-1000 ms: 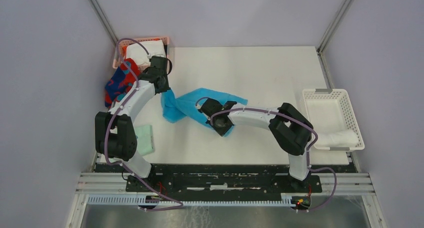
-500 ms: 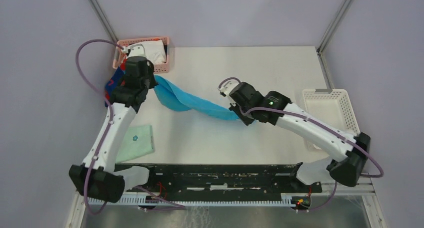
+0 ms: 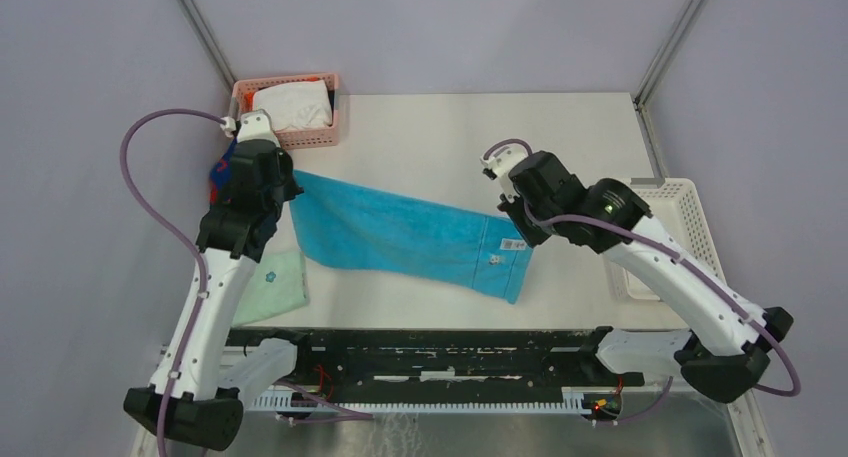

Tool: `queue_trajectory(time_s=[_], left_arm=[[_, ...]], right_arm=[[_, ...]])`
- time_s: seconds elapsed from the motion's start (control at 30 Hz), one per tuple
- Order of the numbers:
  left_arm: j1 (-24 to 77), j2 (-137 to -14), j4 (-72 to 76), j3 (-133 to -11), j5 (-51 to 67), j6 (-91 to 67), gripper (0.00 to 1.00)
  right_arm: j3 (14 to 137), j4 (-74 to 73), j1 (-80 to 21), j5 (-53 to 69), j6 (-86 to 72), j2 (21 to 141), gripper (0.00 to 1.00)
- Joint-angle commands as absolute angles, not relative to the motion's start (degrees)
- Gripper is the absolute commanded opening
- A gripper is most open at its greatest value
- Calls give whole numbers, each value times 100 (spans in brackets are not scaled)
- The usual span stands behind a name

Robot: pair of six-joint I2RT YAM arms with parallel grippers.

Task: Roll the towels
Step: Flatten out the towel at the center of the board, then fold the towel at the center of the board.

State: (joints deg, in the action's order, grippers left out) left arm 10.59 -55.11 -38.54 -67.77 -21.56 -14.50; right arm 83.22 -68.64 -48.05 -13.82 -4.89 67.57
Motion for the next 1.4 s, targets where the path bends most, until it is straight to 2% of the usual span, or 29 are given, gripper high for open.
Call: queue_trajectory(time_s=[0.0, 0.17, 0.3, 0.5, 0.77, 1.37], left_arm=[[1030, -6268, -3551, -6529, -2191, -1745, 3], [1022, -8111, -3072, -7015, -2023, -1716, 3], [1025, -9646, -2807, -7893, -1865, -1487, 3], [998, -10832, -2470, -8815, -1738, -1170, 3], [926, -10916, -2220, -8721, -1685, -1093, 3], [918, -9508, -2672, -6944, -1924, -1674, 3]], right_arm=[[8344, -6542, -4083, -1261, -358, 7507, 0], [8471, -5847, -3287, -1322, 12, 9056, 0], [8741, -5141, -2839, -1435, 421, 10030, 0], [9102, -4445, -2266, -1774, 942, 10971, 0], [9201, -4360, -2049, -1678, 1155, 11128, 0], [7704, -5164, -2291, -996, -75, 9659, 1]])
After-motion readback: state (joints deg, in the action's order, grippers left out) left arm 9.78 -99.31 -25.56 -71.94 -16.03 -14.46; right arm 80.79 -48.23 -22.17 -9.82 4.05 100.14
